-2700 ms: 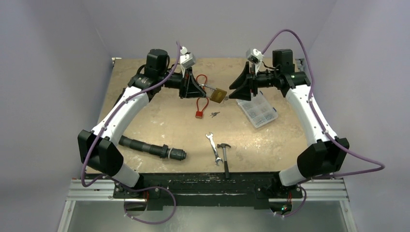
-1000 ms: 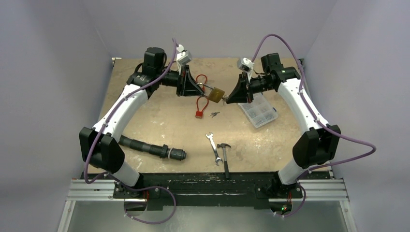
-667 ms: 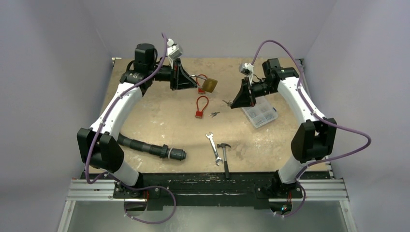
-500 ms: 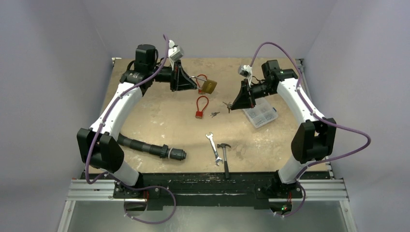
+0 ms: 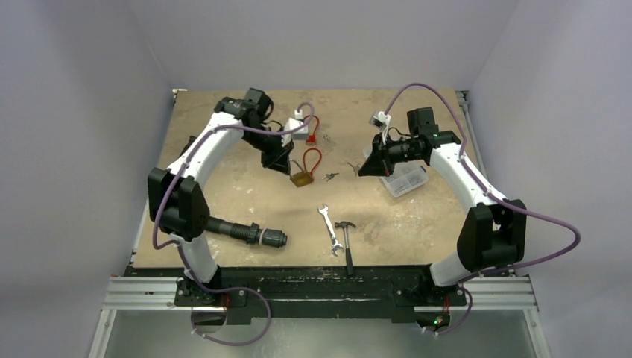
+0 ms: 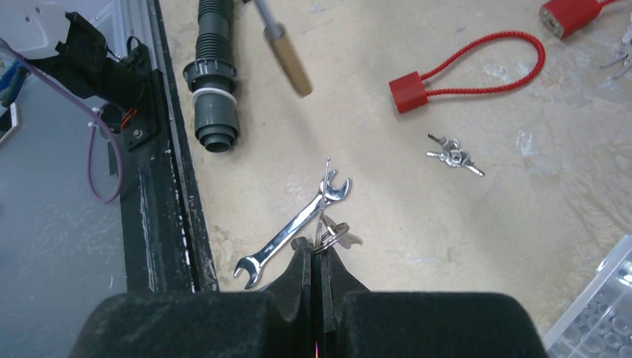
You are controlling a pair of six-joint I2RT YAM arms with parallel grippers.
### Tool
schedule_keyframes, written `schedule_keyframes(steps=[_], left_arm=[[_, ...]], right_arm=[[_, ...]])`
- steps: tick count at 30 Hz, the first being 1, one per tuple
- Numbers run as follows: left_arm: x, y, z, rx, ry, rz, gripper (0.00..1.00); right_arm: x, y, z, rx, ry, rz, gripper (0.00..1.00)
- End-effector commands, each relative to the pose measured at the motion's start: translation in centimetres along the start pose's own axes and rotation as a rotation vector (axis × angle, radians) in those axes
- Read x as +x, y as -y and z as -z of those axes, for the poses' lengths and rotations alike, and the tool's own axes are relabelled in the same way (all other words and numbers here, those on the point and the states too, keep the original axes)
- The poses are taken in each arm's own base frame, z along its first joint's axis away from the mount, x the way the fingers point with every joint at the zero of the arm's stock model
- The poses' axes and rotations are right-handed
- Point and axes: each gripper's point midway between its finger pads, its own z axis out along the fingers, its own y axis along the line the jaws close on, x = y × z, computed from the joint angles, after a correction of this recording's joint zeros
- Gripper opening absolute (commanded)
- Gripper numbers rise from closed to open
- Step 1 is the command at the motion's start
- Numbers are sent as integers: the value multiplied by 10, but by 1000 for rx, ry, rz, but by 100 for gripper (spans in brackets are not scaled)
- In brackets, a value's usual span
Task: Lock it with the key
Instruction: Place the lock at the center of the board.
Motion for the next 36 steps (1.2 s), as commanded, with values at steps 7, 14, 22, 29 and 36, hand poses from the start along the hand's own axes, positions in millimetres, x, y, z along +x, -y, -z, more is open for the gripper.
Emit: schedule_keyframes(steps=[7,14,22,29,36], left_arm=[[47,59,-33,272,-251,-165,0],[64,64,-57,353,-297,-129,0],[77,62,-85,422,-353,-96,0],[91,44,-99,421,-416,-93,0],[86,13,-112,339,-431,-132,5]], right_arm=[[-8,6,1,56,46,19,0],[-5,7,0,54,42,13,0],[-3,9,-2,53,37,5,0],[1,8,-2,54,32,3,0],[3,8,-3,53,32,-7,0]])
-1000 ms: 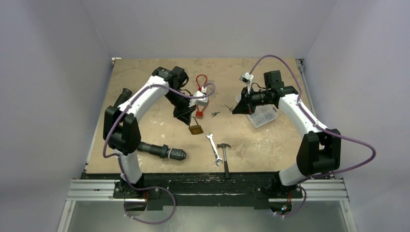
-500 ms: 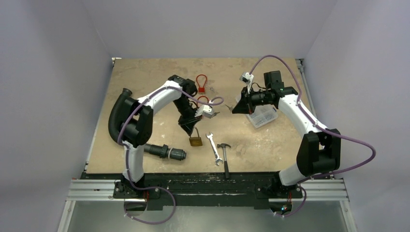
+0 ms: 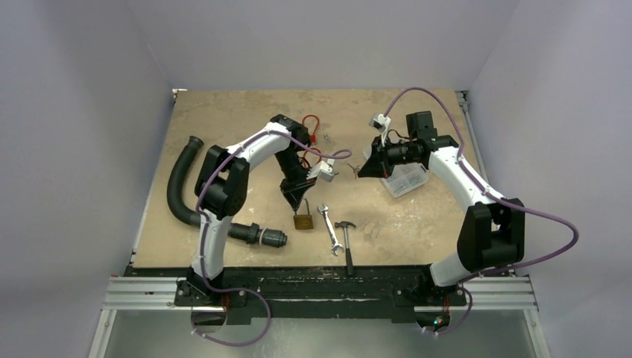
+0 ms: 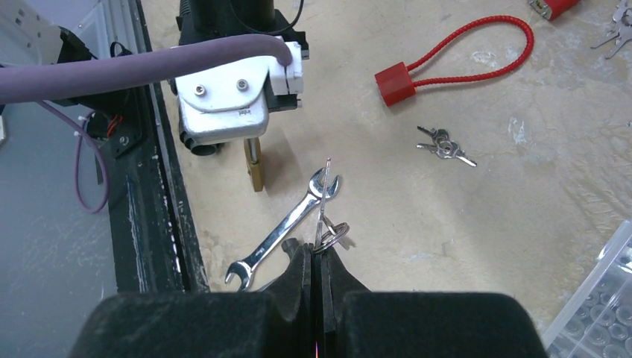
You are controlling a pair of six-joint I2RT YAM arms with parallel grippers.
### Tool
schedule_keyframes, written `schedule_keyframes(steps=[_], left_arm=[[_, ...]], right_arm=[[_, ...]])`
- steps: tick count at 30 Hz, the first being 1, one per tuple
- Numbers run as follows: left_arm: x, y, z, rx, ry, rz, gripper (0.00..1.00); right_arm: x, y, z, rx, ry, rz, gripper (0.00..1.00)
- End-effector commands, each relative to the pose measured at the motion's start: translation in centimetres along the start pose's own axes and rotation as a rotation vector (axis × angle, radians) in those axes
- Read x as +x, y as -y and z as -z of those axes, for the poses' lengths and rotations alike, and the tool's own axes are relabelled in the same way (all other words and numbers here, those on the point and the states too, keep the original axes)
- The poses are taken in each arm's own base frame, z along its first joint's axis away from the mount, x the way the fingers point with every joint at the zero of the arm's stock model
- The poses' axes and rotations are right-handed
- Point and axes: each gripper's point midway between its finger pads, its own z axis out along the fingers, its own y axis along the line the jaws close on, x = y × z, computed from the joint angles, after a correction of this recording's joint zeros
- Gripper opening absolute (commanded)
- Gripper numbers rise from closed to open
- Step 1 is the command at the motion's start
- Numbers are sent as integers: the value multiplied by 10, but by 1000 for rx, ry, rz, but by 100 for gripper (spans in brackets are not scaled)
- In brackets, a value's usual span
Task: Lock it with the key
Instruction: Place the lock at the center of the board.
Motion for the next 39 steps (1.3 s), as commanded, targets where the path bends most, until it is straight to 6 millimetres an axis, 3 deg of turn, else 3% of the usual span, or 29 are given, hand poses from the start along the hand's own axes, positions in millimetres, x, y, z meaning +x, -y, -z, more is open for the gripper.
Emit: schedule_keyframes(steps=[1,8,19,27,33,37,39], left_arm=[[-11,-40,4,-113,-12,-97,6],[-8,-69,5,-160,-58,-111,7],[-17,-112,17,-237,-51,-128,15],[-18,-114,22,-257,-59,-140,42],[-26,-119,47,-336,-28,-133,56],[-28,-111,64,-356,-8,-134,63],[-32,-95,73,-337,25,-138,65]], right_arm=[[-9,-3,5,14,27,32,0],[-6,-1,4,20,19,22,0],[-1,4,0,23,6,6,0],[3,6,-1,22,-2,3,0],[7,11,-3,34,-13,-4,0],[9,14,-5,45,-16,-12,0],[10,14,-8,49,-20,-8,0]])
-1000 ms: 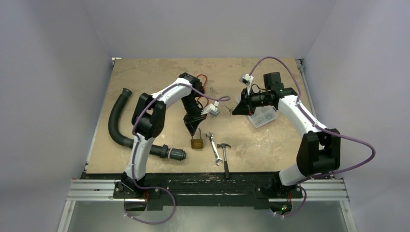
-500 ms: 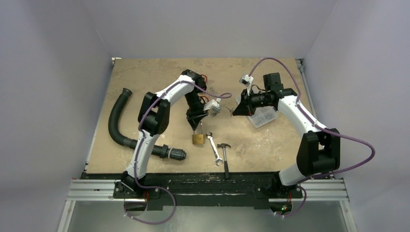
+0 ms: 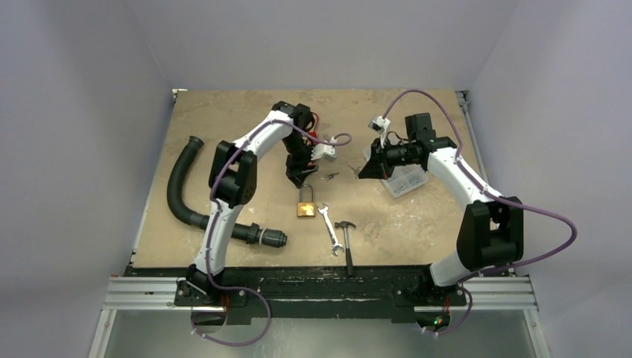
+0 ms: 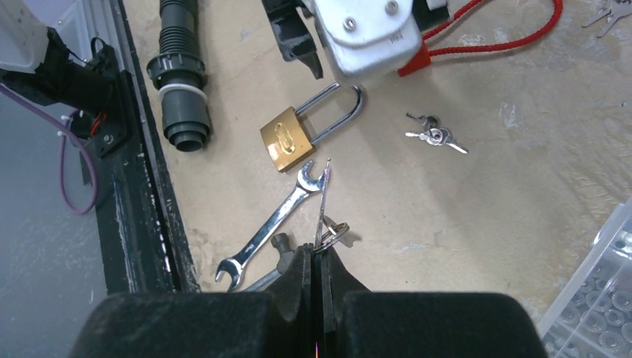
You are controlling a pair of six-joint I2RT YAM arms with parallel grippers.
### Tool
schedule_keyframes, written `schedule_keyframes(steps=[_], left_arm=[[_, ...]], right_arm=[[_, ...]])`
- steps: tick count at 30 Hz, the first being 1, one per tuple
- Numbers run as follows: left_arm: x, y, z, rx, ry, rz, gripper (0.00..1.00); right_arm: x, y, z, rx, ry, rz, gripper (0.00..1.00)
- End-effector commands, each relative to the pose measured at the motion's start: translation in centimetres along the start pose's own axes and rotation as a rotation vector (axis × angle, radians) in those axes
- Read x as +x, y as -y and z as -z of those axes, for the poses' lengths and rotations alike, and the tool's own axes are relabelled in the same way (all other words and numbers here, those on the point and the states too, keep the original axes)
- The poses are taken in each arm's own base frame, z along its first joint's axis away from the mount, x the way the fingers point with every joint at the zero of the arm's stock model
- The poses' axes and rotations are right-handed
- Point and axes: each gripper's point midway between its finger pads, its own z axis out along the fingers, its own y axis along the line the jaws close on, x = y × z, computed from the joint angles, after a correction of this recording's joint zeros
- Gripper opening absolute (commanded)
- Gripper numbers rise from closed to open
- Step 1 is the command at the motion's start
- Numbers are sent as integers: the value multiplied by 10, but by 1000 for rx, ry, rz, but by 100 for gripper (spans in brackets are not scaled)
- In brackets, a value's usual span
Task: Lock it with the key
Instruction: Place the lock at the center of the board, then place the key at the center of the board.
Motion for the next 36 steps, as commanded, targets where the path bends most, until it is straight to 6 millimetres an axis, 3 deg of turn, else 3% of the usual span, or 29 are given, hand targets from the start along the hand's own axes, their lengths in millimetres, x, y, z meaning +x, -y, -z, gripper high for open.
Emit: schedule_keyframes(steps=[1,9,13,21,28,36], left_arm=[[-24,10,54,-70,103,-64,65],[-41,65,91,-77,301,-93,67],[-53,68,121,-196,481,2,69],[-60,51,183,-477,787,183,71],[-49,59,182,-518,800,244,72],[-41,66,184,-550,799,270,74]], right_arm=[[1,7,-7,21,-1,9,0],[7,3,-43,60,-47,42,0],[7,5,-67,90,-74,63,0],[7,11,-108,121,-109,105,0],[21,23,-132,145,-181,132,0],[44,31,-137,164,-251,136,0]])
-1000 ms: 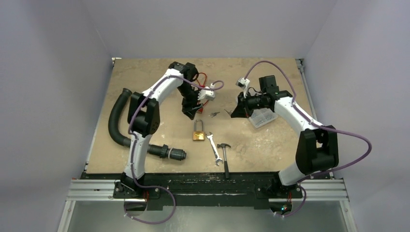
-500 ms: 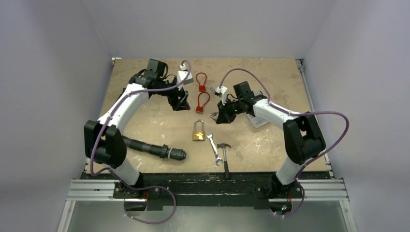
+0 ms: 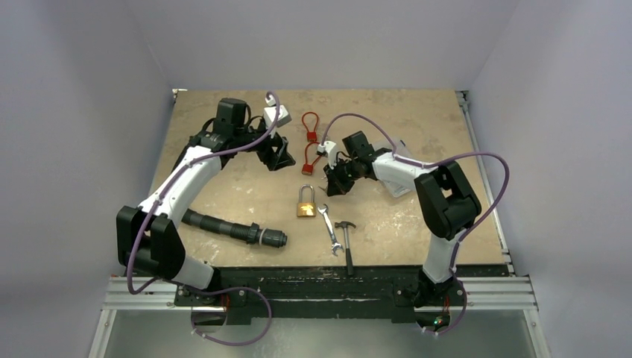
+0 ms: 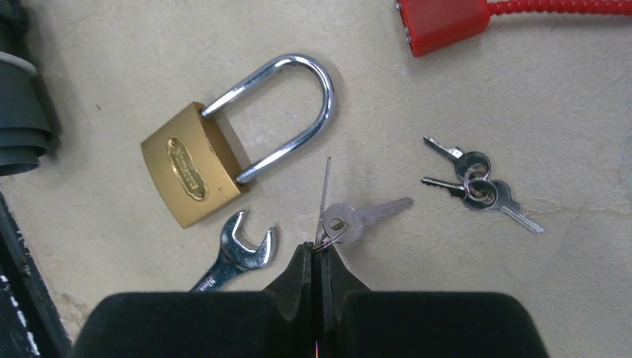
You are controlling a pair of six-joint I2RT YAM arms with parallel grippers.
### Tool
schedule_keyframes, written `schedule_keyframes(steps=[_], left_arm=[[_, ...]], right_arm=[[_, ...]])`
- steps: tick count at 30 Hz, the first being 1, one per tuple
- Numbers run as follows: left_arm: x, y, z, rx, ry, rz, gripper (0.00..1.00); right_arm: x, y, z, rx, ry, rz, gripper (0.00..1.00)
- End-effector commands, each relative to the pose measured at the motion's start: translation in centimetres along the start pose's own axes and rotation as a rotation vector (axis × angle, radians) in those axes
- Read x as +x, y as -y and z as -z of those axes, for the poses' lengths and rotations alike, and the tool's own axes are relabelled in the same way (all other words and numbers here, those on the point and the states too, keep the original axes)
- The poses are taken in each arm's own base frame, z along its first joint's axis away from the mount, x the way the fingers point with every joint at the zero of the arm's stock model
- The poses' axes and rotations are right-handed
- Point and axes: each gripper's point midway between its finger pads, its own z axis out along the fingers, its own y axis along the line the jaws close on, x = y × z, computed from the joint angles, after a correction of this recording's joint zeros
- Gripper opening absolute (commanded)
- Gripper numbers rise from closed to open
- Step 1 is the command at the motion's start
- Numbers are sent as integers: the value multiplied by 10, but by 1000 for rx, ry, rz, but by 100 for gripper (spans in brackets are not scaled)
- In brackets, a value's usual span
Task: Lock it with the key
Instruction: Place the key at the center of the board.
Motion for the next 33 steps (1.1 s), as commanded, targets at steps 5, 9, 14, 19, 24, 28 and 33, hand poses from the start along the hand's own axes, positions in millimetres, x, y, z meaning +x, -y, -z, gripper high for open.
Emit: schedule_keyframes(steps=[5,9,14,19,24,28,33], left_arm=[[-12,-2,13,-49,51,-15,74],[-11,-3,13,-52,50,-13,78],[-10,-6,15,-67,48,6,92],[-10,-11,20,-86,55,31,95],[-15,-24,30,-129,78,109,100],[-13,-44,46,-174,74,232,100],[0,-73,73,-241,34,360,100]], right_arm=[[-3,6,4,44,0,55,5],[-2,3,5,37,-3,54,16],[1,-1,8,30,-13,60,23],[0,-9,16,15,-6,74,28],[-21,-23,37,-4,58,114,41],[-41,-34,64,16,137,158,62],[-62,-43,108,56,258,178,85]])
